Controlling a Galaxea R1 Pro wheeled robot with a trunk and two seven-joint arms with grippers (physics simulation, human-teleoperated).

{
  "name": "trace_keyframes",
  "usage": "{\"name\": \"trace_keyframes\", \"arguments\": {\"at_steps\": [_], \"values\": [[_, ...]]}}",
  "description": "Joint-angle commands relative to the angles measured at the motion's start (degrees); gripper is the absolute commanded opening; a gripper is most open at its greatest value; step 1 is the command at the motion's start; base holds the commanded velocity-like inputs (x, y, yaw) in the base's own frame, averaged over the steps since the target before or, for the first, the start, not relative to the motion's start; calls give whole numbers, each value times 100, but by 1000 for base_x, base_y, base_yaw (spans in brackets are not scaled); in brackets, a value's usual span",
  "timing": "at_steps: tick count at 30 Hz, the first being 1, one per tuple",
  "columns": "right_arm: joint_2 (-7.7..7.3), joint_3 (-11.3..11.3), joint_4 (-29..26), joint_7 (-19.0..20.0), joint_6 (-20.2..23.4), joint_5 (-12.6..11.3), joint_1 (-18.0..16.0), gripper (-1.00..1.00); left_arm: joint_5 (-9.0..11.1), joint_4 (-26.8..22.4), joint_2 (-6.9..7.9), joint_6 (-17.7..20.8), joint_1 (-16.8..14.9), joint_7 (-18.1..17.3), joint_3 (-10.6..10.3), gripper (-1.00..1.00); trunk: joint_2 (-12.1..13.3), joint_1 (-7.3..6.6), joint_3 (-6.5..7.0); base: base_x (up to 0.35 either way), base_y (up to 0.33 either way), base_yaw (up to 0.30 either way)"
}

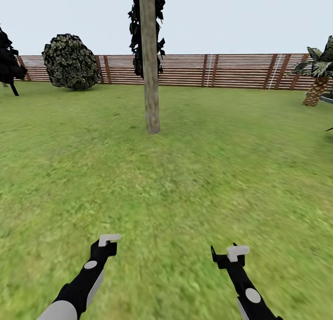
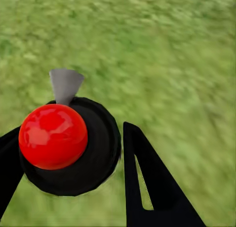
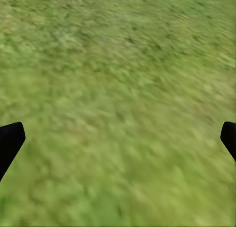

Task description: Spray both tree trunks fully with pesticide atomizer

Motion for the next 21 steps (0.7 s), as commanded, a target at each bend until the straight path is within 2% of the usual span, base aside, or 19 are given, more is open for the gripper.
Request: {"name": "trace_keyframes", "arguments": {"at_steps": [1,21], "values": [[2,-13,3,-2,-15,55,-3,100,-42,4,-2,-18,-3,13,8,-100,-1,2,-5,338,0,0],[2,4,7,-2,-15,55,-3,100,-42,4,-19,-18,-5,13,-11,-100,-1,2,-5,338,0,0]]}}
